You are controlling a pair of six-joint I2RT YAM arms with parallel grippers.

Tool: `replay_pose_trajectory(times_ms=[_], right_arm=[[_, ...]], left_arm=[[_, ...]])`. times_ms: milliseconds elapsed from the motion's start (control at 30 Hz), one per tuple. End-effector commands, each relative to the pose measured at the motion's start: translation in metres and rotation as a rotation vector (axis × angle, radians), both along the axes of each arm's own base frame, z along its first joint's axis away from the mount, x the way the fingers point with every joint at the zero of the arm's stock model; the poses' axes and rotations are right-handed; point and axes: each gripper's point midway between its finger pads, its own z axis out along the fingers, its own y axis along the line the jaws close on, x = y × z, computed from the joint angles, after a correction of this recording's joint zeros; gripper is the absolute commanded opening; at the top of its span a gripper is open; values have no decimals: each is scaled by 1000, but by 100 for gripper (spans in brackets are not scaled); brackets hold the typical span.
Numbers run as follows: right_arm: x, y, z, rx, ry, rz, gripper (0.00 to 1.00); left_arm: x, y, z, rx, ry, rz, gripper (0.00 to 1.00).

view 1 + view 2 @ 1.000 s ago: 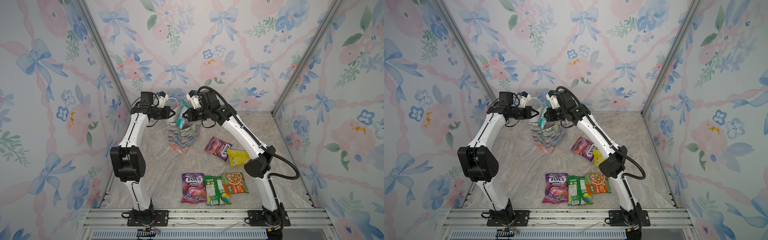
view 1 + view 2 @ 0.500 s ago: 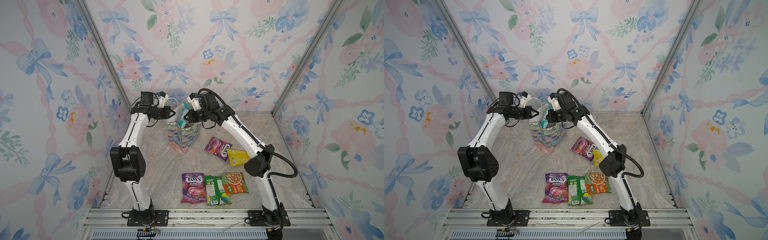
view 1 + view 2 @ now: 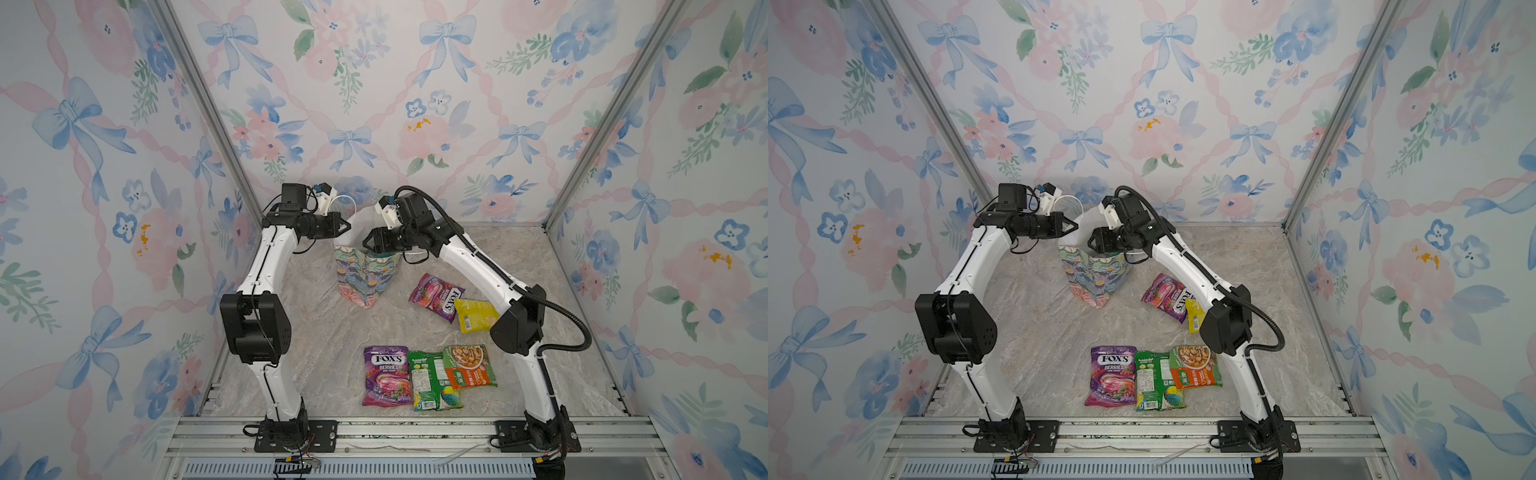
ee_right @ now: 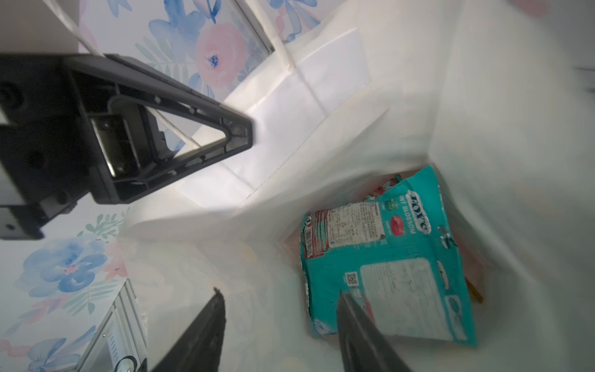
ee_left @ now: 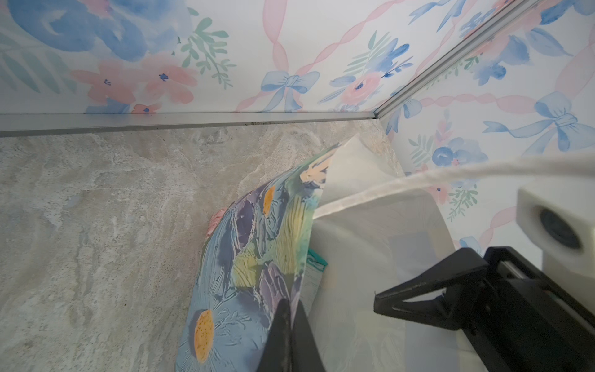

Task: Place the snacks into the paper bag
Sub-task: 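Lower the teal packet into the bag and open the right gripper, then move the right gripper back toward the green Fox's spring tea packet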

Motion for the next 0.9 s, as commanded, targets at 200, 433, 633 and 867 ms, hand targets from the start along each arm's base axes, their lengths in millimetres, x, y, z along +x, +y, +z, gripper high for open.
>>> replay_pose_trajectory(times_ms=[200, 433, 633, 867], right_arm=[[-1, -51, 107, 52, -244, -128, 98], [-13, -103, 122, -25, -288, -280, 97], [-64, -153, 70, -151, -206, -354, 97], [-167, -183, -47, -392, -2, -326, 97]], left_arm=[[-7, 2, 12, -6, -23, -10, 0], [-7, 2, 13, -4, -24, -8, 0], [-7, 3, 12, 1, -24, -3, 0], [-5, 4, 8, 6, -16, 0, 0]])
